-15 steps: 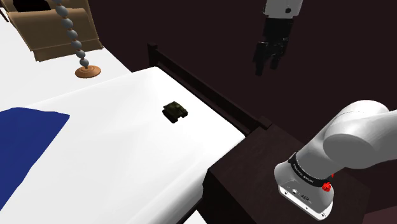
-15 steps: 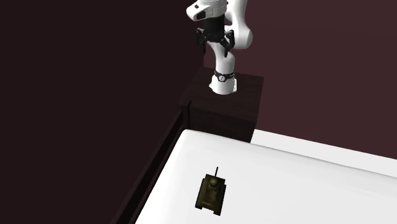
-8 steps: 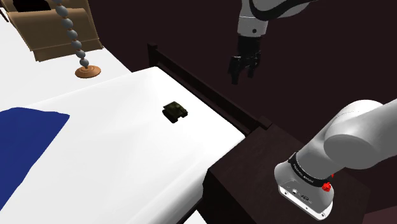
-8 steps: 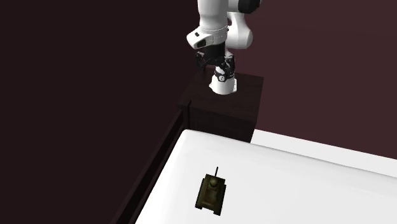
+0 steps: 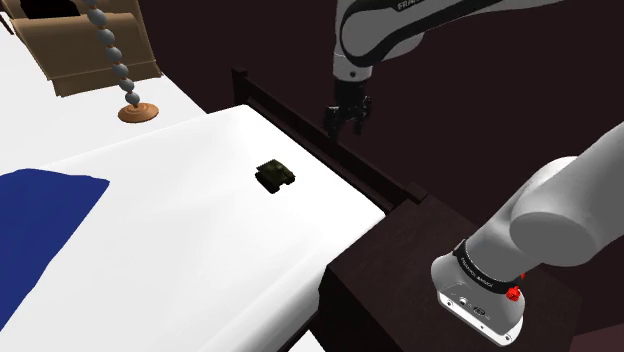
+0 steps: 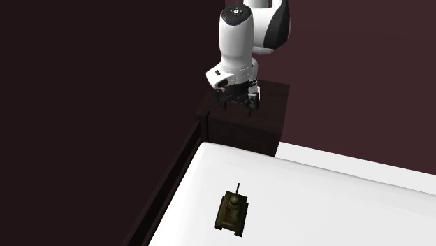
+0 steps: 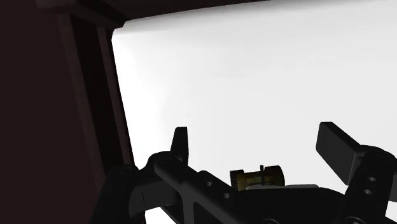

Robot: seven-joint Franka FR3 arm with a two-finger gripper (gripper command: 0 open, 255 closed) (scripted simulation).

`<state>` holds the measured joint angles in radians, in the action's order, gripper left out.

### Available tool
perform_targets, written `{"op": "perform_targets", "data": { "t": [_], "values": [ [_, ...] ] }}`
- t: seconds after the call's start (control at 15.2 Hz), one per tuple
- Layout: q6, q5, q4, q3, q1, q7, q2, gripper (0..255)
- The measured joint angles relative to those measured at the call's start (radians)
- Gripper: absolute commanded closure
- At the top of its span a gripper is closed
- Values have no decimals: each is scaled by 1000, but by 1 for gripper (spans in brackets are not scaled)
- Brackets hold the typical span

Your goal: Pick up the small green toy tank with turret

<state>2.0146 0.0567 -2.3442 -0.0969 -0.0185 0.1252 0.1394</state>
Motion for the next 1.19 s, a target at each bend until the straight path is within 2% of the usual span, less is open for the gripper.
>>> {"op": "perform_targets", "data": {
  "t": [0.73, 1.19],
  "values": [
    [191, -56, 245, -20, -33, 88, -424, 0],
    [212, -95, 511, -10, -71, 134, -706, 0]
  ]
}}
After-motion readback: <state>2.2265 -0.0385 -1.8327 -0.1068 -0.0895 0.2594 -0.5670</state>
